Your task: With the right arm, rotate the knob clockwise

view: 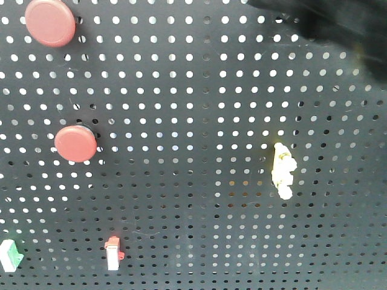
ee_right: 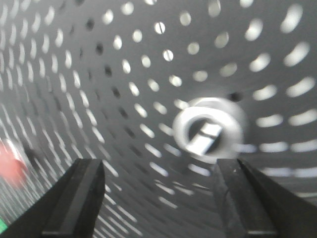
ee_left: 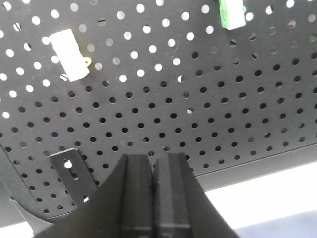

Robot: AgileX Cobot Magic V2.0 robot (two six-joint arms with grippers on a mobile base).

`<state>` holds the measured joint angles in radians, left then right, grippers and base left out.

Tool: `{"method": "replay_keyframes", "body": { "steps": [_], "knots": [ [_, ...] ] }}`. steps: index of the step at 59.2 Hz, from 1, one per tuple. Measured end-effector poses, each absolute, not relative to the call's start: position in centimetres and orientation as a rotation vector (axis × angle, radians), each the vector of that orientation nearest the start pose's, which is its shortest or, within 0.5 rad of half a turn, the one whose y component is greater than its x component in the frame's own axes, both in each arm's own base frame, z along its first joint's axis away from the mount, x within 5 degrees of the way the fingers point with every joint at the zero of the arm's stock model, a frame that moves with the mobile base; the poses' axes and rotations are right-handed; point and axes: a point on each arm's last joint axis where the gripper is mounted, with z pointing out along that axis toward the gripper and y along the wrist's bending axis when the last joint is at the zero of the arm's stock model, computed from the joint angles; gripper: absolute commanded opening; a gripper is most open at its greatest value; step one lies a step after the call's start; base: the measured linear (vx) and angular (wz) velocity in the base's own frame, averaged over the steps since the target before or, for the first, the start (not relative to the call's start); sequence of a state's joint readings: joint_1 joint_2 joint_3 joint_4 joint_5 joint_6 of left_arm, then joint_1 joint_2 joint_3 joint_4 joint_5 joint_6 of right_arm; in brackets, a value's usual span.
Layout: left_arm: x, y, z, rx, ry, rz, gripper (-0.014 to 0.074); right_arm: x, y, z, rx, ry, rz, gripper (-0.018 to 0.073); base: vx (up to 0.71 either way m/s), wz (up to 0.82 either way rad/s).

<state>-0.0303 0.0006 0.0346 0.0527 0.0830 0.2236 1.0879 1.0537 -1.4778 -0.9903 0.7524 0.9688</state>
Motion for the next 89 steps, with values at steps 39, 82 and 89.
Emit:
{"method": "replay_keyframes", "body": {
  "steps": [39,82,89],
  "knots": [
    [5.8,-0.1,19.4,0.242,1.587,0.194,-0.0006,6.3,-0.2,53.4,-0.543,1.56,0.121,-0.0012,0.0,0.0],
    [5.8,-0.1,19.4,0.242,1.587,0.194,-0.0006,1.8,-6.1,51.5,-0.475,1.564,0.451,-0.0011,0.0,0.0],
    [5.8,-0.1,19.4,0.242,1.587,0.194,-0.0006,2.2,-3.8,48.9,-0.526,1.644,0.529,-0.0011,0.0,0.0]
  ]
}}
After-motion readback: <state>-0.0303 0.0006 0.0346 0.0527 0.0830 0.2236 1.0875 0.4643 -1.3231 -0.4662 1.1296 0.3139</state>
